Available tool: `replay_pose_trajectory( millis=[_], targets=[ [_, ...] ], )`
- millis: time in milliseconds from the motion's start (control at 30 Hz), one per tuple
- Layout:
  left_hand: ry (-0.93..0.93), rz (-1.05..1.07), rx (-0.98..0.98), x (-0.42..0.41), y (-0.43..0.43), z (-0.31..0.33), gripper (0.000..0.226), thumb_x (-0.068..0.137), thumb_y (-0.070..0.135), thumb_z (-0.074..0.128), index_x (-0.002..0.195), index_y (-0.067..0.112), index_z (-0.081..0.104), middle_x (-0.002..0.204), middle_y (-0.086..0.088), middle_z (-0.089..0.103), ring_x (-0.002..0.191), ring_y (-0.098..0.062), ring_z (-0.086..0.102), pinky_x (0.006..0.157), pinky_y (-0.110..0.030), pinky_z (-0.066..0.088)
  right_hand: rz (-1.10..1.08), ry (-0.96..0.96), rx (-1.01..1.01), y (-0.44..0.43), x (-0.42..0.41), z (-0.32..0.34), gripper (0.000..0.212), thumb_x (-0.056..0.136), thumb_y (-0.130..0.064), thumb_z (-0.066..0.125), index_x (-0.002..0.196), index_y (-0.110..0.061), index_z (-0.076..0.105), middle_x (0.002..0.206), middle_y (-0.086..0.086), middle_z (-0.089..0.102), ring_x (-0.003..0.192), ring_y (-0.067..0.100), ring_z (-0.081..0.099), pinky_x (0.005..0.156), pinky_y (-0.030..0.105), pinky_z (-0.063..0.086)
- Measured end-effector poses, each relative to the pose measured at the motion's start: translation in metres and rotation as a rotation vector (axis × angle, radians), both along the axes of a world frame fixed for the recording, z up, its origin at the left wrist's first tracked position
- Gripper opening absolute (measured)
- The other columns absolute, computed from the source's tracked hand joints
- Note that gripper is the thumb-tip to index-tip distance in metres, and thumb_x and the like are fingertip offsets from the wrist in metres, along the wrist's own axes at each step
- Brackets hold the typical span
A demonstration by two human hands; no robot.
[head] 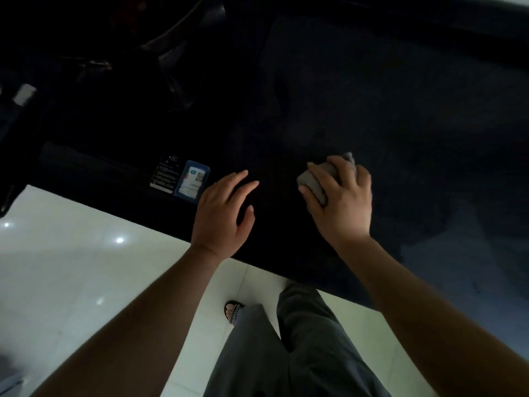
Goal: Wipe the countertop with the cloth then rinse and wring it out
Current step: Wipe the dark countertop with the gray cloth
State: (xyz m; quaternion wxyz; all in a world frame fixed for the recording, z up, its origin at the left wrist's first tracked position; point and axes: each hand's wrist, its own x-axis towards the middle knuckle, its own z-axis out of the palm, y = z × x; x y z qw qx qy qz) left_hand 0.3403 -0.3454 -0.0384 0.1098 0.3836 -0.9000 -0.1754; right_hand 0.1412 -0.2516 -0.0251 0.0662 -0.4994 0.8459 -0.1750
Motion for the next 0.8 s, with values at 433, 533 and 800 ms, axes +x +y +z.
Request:
replay_pose_trajectory(
  millis=[433, 533, 800],
  targets=[
    [-0.092, 0.042, 0.098, -0.002, 0.010, 0.008, 0.046, 0.092, 0.028, 0.041, 0.135, 0.016, 0.049, 0.146, -0.007, 0.042, 0.136, -0.024, 0.037, 0.109, -0.048, 0.033, 0.237, -0.112, 0.096, 0.034, -0.003, 0.023, 0.039, 0.082, -0.052, 0.056, 0.109, -0.026, 0.064, 0.123, 0.002, 0.055, 0.102, 0.033, 0.051, 0.062, 0.032, 0.050],
    [-0.049, 0.078, 0.183, 0.004, 0.020, 0.023, 0.051, 0.092, 0.040, 0.037, 0.135, 0.017, 0.049, 0.145, -0.005, 0.044, 0.135, -0.022, 0.038, 0.107, -0.049, 0.036, 0.202, -0.170, 0.147, 0.027, 0.000, 0.033, 0.039, 0.082, -0.052, 0.058, 0.111, -0.027, 0.064, 0.123, -0.002, 0.054, 0.104, 0.028, 0.050, 0.066, 0.029, 0.044],
    [0.323, 0.519, 0.390, 0.094, 0.082, 0.073, 0.046, 0.089, 0.045, 0.044, 0.125, 0.018, 0.057, 0.124, 0.003, 0.060, 0.113, -0.007, 0.053, 0.095, -0.027, 0.043, 0.132, -0.714, 0.243, 0.030, 0.068, 0.065, 0.027, 0.084, -0.056, 0.052, 0.095, -0.037, 0.068, 0.094, -0.012, 0.069, 0.080, 0.006, 0.066, 0.068, 0.032, 0.058]
  ],
)
